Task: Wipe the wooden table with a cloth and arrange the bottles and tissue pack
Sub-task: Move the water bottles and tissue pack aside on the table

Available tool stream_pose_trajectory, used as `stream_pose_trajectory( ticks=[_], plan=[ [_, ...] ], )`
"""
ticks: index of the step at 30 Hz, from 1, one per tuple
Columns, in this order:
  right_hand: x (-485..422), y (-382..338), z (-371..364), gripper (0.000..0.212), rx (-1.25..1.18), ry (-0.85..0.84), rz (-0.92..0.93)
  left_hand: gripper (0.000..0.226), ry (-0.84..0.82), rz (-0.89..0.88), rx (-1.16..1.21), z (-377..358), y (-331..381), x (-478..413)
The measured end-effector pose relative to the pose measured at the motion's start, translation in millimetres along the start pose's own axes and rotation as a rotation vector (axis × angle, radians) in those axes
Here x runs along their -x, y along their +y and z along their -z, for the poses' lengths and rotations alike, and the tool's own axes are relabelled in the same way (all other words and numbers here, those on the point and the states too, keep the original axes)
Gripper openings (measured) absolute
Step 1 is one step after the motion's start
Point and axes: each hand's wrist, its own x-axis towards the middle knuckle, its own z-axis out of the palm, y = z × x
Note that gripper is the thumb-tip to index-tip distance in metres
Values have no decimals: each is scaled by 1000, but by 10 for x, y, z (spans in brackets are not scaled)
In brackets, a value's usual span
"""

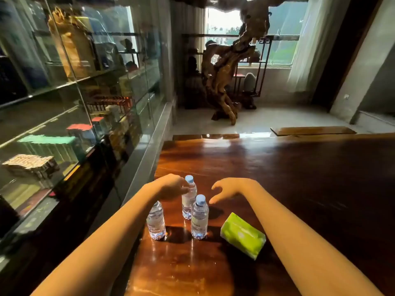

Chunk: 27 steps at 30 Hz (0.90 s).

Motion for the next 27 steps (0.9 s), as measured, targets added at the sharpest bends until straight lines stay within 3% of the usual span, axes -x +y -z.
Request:
stream_pose_trajectory(
  ticks=[9,14,17,20,23,27],
  plan=[
    [-197,25,-914,58,-39,-103,-101,35,-169,63,76,-1072,-186,144],
    [-305,71,-1208,67,-80,-98,-177,36,-215,228,113,-1477,-519,199],
    [-363,87,-1319,78,-179,-18,-214,51,-121,509,206,-1603,-705,247],
    [-433,51,-1389,91,-355,52,-227,84,51,698,450,-1633,-859,210],
    [-544,7,-1426,96,-619,129,-254,100,266,639,828,-1640,-964,150],
    [-734,-61,-1495,89,-841,265,-254,83,436,461,1088,-1660,-1086,39]
  ],
)
